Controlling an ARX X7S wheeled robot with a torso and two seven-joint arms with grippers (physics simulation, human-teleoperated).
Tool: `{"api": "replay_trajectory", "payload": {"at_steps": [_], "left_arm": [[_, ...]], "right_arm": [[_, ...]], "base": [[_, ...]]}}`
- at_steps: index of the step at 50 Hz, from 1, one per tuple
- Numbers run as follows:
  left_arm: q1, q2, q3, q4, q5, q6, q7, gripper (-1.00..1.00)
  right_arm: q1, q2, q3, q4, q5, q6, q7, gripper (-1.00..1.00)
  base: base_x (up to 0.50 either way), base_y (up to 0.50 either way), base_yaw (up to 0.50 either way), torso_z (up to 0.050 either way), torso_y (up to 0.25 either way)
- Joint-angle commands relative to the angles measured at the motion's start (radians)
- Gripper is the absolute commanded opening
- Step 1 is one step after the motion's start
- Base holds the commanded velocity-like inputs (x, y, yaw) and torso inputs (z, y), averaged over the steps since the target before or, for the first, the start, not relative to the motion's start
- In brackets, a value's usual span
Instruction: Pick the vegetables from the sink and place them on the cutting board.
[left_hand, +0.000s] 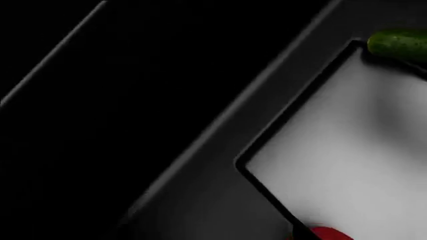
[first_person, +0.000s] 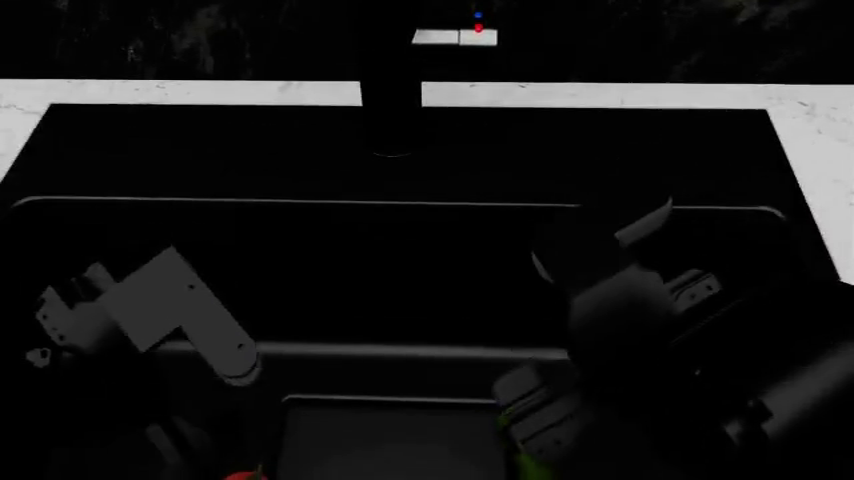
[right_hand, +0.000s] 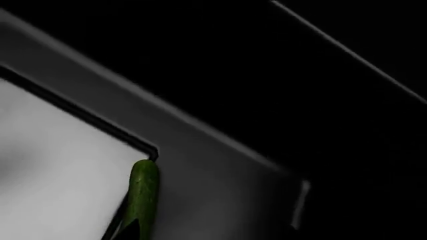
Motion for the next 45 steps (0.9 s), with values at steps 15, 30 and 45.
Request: {"api": "replay_trajectory", "payload": {"at_steps": [15, 30, 45], "left_arm": [[0.015, -0.059, 0.169, 0.078, -0.105, -0.032, 0.149, 1.0], [0.064, -0.018, 0.201, -0.112, -0.07, 0.109, 0.147, 1.0], [0.119, 0.007, 0.241, -0.211, -0.047, 0.185, 0.134, 1.0]], "right_arm": [[0.023, 0.021, -0.087, 0.049, 0.15, -0.014, 0.067, 1.0], [0.026, 0.017, -0.156, 0.08, 0.145, -0.06, 0.054, 1.0], [0.023, 0.021, -0.196, 0.098, 0.136, -0.102, 0.032, 1.0]], "base": [[0.01, 0.0, 0.0, 0.0, 0.0], [0.01, 0.0, 0.0, 0.0, 0.0], [0.01, 0.0, 0.0, -0.003, 0.0]]}}
